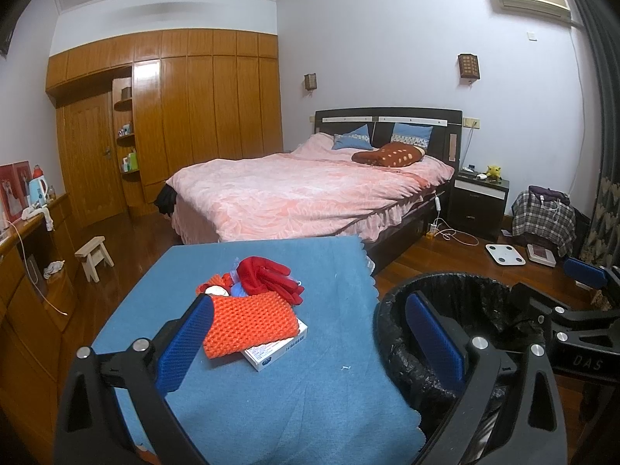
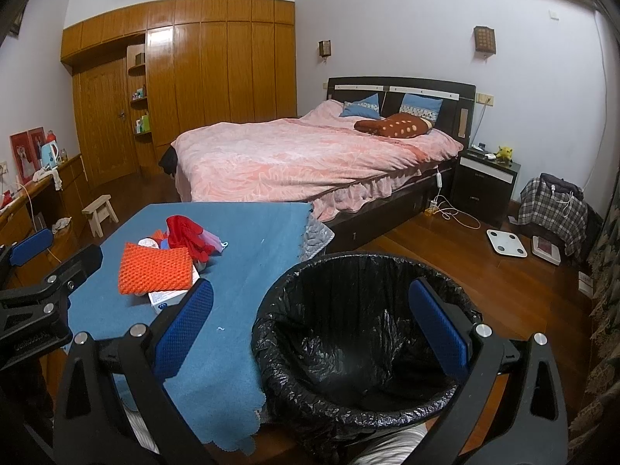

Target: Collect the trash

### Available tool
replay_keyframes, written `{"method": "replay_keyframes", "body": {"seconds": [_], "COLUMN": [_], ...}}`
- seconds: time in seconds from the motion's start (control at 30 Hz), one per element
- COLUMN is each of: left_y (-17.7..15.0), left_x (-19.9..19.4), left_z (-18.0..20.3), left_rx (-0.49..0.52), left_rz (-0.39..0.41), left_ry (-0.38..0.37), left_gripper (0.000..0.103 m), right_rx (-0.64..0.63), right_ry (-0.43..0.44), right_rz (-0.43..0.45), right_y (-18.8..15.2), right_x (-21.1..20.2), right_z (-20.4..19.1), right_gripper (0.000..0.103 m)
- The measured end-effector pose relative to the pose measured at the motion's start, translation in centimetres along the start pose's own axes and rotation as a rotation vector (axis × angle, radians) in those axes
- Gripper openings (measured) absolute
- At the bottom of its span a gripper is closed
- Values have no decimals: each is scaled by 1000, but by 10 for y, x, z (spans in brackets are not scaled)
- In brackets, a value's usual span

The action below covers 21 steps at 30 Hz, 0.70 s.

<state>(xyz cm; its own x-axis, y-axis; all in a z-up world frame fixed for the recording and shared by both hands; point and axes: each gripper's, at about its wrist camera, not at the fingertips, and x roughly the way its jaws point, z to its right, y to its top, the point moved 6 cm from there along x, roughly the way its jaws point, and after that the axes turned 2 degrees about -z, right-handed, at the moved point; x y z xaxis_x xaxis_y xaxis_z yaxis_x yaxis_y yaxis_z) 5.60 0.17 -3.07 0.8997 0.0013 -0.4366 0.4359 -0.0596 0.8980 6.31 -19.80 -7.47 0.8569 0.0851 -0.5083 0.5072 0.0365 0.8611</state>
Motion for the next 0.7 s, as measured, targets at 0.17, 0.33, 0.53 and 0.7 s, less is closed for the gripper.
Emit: {"method": "replay_keyframes", "body": {"seconds": [0.17, 0.33, 0.53, 0.7], "left_y": [-3, -4, -19, -19], "left_x": [1, 1, 17, 17], "left_z": [1, 1, -6, -6], "left_rx": [0, 0, -3, -4], "left_rz": [-2, -4, -8, -8], "left_ry": [-1, -1, -1, 1], "left_gripper": [97, 97, 97, 97], "right_rx": [1, 0, 0, -3], "right_ry": [0, 1, 0, 1], "right_rz": [-3, -5, -6, -7], "right_y": [0, -4, -9, -11], "right_x": [0, 3, 13, 14], "right_z": [0, -1, -5, -6], "right_gripper": [98, 98, 98, 98]}}
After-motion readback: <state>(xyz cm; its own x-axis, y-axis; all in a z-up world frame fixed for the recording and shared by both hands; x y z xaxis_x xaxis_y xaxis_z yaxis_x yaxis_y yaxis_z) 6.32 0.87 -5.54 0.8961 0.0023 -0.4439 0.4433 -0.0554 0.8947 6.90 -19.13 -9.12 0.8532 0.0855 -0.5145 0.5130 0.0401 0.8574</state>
